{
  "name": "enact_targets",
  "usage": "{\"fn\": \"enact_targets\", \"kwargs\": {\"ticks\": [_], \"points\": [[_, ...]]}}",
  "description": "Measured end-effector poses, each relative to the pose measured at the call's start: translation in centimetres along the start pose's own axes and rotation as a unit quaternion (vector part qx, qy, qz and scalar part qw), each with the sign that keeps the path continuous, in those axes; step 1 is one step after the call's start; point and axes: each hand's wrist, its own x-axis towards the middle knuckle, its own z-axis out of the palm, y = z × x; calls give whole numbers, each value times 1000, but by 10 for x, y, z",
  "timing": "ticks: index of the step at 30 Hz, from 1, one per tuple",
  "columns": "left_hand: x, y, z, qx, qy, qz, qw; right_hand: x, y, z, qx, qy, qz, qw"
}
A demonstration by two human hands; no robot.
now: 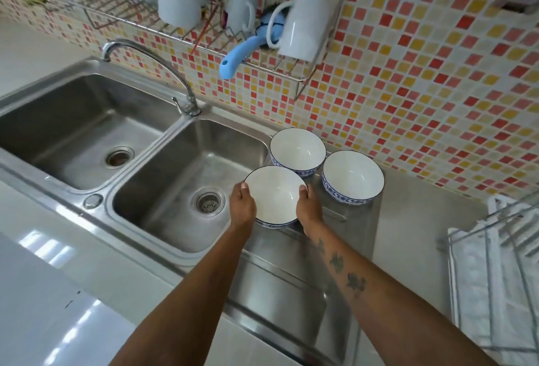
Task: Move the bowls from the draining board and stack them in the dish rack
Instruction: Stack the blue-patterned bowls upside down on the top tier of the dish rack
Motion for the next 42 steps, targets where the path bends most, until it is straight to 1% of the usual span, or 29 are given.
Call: {"fn": "enact_targets", "kwargs": {"ticks": [8, 10, 12, 14, 17, 19, 21, 24, 27, 29, 30, 31, 35, 37, 38, 39, 40, 42], "points": [[-3, 2, -1, -9, -4, -16, 1000, -4, -8, -5, 34, -10, 27, 999], [-12, 8, -1, -19, 1, -13, 1000, -9, -18, -13, 29, -1, 14, 999], [-27, 23, 0, -57, 4, -15, 998, -17, -34, -27, 27, 9, -11, 1000], [-47, 49, 1, -125, -12, -41, 991, -25, -56, -46, 31, 19, -43, 998], [-79, 101, 7, -238, -59, -78, 966, -47, -97, -86, 45, 44, -105, 992], [-106, 142, 8, -288, -92, -61, 951, -68, -129, -119, 64, 75, -163, 982], [-135, 184, 10, -353, -169, -41, 919, -96, -160, -157, 92, 113, -230, 962], [-183, 241, 14, -397, -296, -20, 868, -146, -195, -221, 106, 167, -317, 927], [-230, 277, 25, -362, -458, -34, 811, -199, -217, -284, 97, 216, -401, 885], [-263, 291, 37, -324, -566, -53, 757, -229, -221, -322, 75, 255, -446, 855], [-280, 297, 45, -303, -608, -57, 732, -241, -219, -341, 59, 270, -462, 843], [-296, 302, 52, -283, -637, -62, 714, -253, -216, -359, 44, 282, -474, 833], [-345, 313, 89, -211, -706, -85, 671, -284, -201, -422, 28, 342, -489, 802], [-359, 315, 108, -184, -736, -102, 644, -289, -190, -448, 44, 360, -482, 797], [-365, 316, 117, -177, -745, -106, 634, -288, -184, -461, 53, 361, -474, 802], [-369, 318, 125, -168, -752, -101, 629, -289, -179, -471, 64, 356, -467, 807], [-373, 320, 134, -158, -755, -91, 630, -288, -173, -481, 78, 349, -458, 814], [-381, 325, 148, -145, -743, -72, 649, -290, -165, -499, 117, 314, -421, 843]]}}
